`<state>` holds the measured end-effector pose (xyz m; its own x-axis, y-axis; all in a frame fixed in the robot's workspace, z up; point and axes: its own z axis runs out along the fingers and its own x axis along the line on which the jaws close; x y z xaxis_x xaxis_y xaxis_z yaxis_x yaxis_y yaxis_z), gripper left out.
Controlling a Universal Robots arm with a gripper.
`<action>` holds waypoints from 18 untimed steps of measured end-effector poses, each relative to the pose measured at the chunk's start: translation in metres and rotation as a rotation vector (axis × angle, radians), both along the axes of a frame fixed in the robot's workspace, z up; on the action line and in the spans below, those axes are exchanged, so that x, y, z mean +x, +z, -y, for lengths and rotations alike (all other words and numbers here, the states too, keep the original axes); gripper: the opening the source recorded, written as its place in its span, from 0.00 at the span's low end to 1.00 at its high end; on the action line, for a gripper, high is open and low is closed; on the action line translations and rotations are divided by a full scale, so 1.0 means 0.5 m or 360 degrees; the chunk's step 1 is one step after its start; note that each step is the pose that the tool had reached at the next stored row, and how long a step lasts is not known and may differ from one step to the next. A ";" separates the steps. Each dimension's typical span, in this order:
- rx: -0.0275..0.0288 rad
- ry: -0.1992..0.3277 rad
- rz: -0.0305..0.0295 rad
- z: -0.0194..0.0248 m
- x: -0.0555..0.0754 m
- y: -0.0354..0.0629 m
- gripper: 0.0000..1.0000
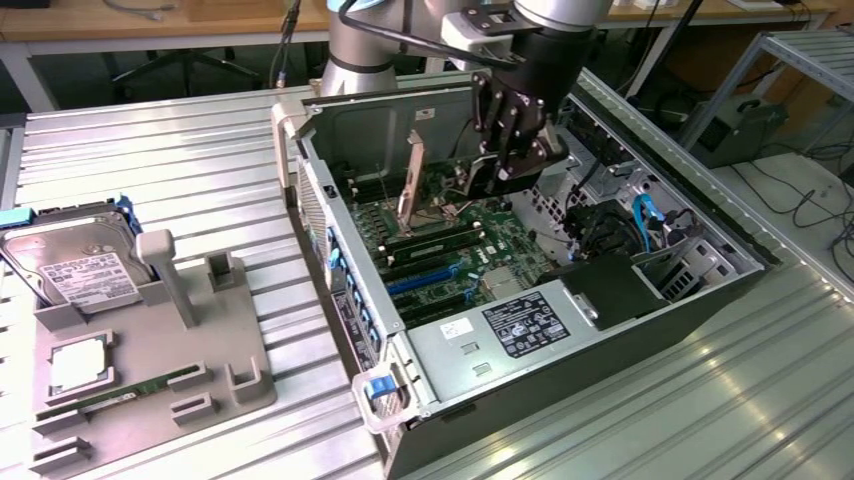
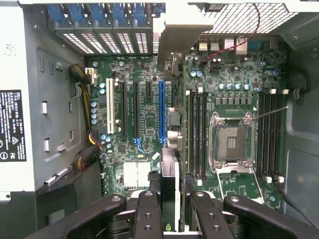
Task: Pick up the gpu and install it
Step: 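Insert the gpu into the slot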
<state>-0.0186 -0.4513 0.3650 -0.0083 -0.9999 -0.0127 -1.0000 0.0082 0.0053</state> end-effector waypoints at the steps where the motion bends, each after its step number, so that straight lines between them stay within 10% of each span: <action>1: 0.00000 0.0000 0.00000 0.0000 0.000 -0.001 0.27; 18: -0.00001 0.0000 -0.00001 0.0003 0.000 -0.016 0.27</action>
